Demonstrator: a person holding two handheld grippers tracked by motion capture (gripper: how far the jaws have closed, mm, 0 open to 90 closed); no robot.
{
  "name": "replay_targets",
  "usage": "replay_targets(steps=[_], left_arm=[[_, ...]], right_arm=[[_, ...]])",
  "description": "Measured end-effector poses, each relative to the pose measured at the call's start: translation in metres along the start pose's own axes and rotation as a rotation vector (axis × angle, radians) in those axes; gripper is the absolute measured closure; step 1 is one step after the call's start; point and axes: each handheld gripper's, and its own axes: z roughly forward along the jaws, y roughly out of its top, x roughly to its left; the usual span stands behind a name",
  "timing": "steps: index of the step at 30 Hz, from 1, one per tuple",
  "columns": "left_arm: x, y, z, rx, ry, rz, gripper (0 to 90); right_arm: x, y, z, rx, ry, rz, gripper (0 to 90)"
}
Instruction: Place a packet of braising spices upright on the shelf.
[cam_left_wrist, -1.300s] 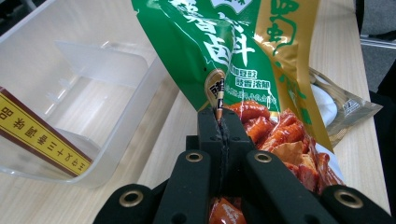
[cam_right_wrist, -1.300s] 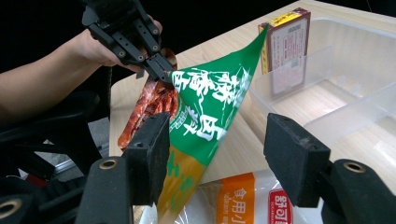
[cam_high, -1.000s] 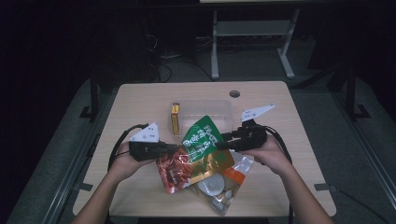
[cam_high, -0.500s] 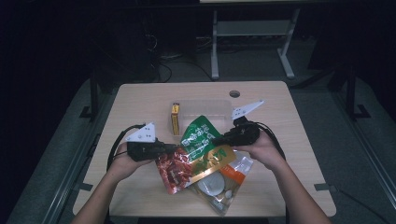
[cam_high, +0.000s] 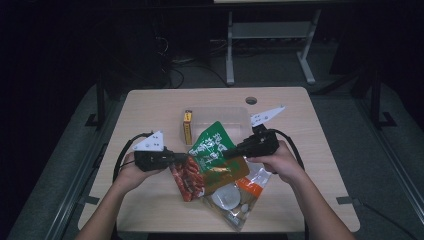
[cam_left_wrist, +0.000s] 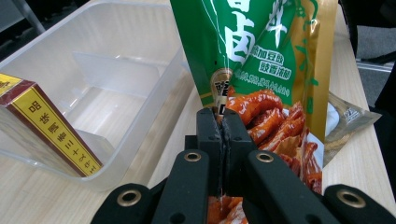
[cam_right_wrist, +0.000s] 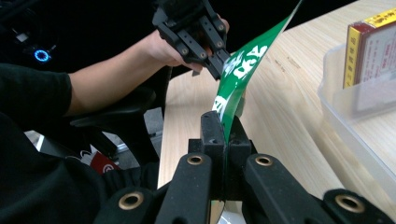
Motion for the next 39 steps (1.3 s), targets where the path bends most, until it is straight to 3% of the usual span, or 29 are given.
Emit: replay_targets(steps=[2, 5, 9, 13, 16, 20, 30, 36, 39], left_arm=[[0.000, 0.000, -0.001, -0.002, 0.007, -0.003, 84.5], [0.002, -0.001, -0.004, -0.020, 0.021, -0.035, 72.4], [0.006, -0.003, -0.013, -0.055, 0.005, -0.072, 62.0], [0.006, -0.006, -0.017, -0.046, 0.027, -0.072, 50.7], [0.006, -0.010, -0.021, -0.068, 0.039, -0.093, 38.9], [0.005, -0.018, -0.023, -0.045, 0.058, -0.113, 27.3], [-0.002, -0.046, -0.024, 0.031, 0.086, -0.149, 22.3], [-0.004, -0.059, -0.031, 0.048, 0.107, -0.178, 21.0], [-0.002, -0.061, -0.030, 0.061, 0.116, -0.174, 20.8]], right_arm=[[0.000, 0.000, -0.001, -0.008, 0.005, 0.004, 90.0], [0.003, 0.001, -0.003, -0.022, 0.004, -0.010, 90.0], [0.005, 0.001, -0.006, -0.034, 0.004, -0.013, 90.0], [0.006, 0.002, -0.008, -0.064, 0.002, -0.018, 90.0], [0.006, 0.003, -0.012, -0.081, -0.008, -0.025, 90.0], [0.007, 0.004, -0.020, -0.113, -0.027, -0.027, 90.0], [0.010, 0.006, -0.043, -0.195, -0.077, -0.036, 90.0], [0.012, 0.008, -0.054, -0.233, -0.131, -0.036, 90.0], [0.013, 0.009, -0.059, -0.247, -0.149, -0.043, 90.0]])
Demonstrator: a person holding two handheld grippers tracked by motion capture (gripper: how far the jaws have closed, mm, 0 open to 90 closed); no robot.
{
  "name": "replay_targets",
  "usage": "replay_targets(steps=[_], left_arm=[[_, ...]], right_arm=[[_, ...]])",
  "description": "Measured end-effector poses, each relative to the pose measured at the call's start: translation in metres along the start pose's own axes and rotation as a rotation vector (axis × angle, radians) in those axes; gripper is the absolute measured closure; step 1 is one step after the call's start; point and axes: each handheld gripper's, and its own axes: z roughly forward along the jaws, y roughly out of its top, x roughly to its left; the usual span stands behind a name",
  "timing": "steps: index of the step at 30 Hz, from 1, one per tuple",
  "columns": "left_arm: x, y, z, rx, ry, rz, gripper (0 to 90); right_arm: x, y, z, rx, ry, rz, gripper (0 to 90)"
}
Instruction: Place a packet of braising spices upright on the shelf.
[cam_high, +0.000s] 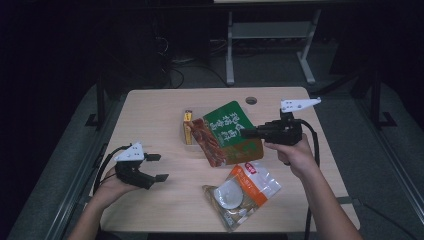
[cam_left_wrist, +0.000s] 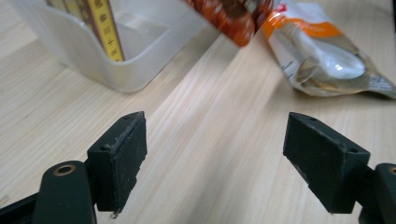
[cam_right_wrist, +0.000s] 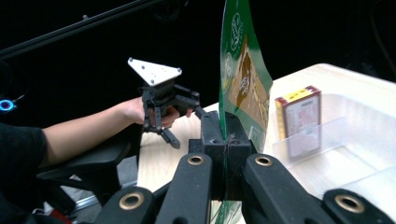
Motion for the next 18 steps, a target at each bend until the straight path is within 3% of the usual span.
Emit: replay_targets(steps=[11, 18], left_arm=[[0.002, -0.003, 0.006, 0.015, 0.016, -0.009, 19.4], [0.003, -0.004, 0.007, 0.027, 0.008, 0.004, 19.3]], right_arm=[[0.000, 0.014, -0.014, -0.043, -0.077, -0.002, 90.0], [-0.011, 0.025, -0.017, -0.057, -0.148, 0.006, 90.0]])
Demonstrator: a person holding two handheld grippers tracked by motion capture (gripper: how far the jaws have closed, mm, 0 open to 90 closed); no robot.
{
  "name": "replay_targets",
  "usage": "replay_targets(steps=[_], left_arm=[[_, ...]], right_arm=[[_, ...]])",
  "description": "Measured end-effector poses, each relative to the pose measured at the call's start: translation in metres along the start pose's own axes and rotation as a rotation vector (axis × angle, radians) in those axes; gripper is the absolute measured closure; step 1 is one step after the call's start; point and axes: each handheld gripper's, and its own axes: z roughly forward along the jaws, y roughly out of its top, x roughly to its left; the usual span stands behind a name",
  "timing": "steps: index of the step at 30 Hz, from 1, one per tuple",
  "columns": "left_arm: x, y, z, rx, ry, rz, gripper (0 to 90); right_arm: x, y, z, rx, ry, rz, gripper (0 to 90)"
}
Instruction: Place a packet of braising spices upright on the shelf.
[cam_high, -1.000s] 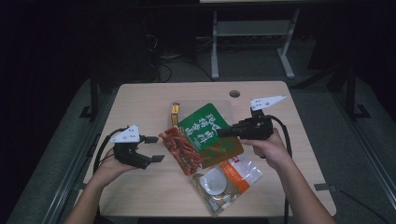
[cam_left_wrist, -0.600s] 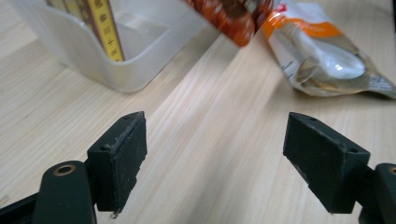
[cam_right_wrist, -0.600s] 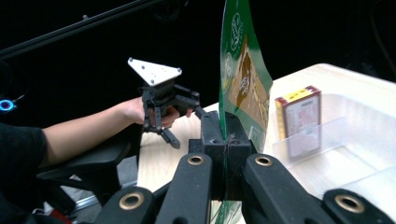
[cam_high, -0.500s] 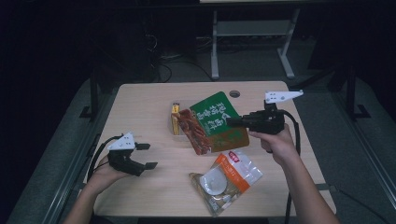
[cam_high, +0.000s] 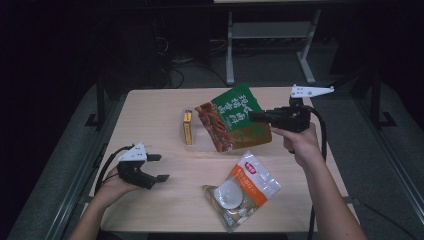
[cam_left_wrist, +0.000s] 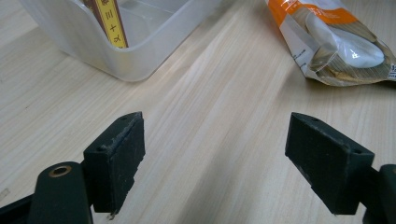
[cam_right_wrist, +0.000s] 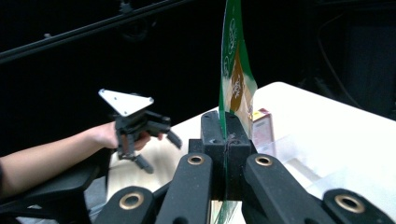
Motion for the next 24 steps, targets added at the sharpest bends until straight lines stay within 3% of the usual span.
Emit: replay_targets(steps=[13, 24], left_arm=[[-0.001, 0.000, 0.003, 0.003, -0.009, 0.012, 19.3], [-0.001, 0.000, 0.003, 0.010, -0.017, 0.011, 19.1]], right_arm=[[-0.019, 0.016, 0.015, -0.012, -0.041, 0.021, 90.0], [-0.028, 0.019, 0.030, 0.024, -0.095, 0.036, 90.0]])
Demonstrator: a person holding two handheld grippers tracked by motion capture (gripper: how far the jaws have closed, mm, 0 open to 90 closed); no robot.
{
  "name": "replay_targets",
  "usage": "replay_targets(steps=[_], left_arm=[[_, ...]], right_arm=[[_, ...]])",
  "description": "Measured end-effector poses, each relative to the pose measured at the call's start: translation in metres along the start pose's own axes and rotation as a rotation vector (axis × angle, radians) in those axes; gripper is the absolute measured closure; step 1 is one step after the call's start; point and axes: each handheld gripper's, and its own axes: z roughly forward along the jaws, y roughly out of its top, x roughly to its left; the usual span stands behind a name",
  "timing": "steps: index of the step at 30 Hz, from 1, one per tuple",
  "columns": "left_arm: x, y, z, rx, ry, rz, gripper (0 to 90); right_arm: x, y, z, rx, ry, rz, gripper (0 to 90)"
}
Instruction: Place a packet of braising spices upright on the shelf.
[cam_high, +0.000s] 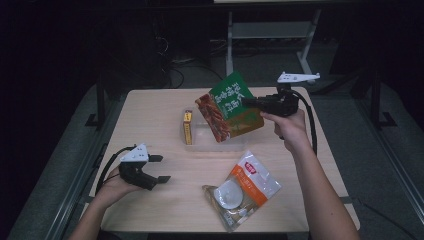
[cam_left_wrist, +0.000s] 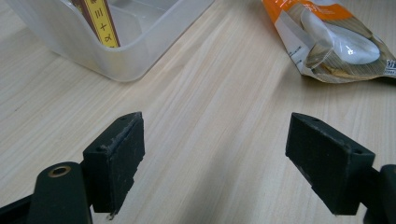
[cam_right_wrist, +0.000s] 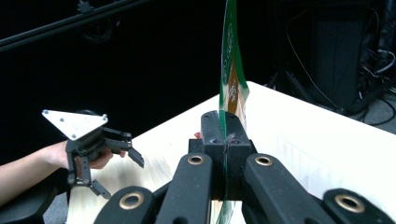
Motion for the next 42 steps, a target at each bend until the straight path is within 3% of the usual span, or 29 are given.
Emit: replay_targets(steps=[22, 32, 42], left_arm=[[-0.001, 0.000, 0.000, 0.002, -0.005, 0.003, 19.0], [-0.001, 0.000, 0.000, 0.000, -0.010, -0.002, 18.8], [-0.001, 0.000, 0.000, 0.003, -0.013, 0.003, 18.7]], right_arm=[[-0.001, 0.005, 0.031, 0.097, -0.107, 0.033, 90.0], [-0.002, 0.006, 0.043, 0.131, -0.170, 0.078, 90.0], [-0.003, 0.004, 0.055, 0.150, -0.194, 0.090, 90.0]])
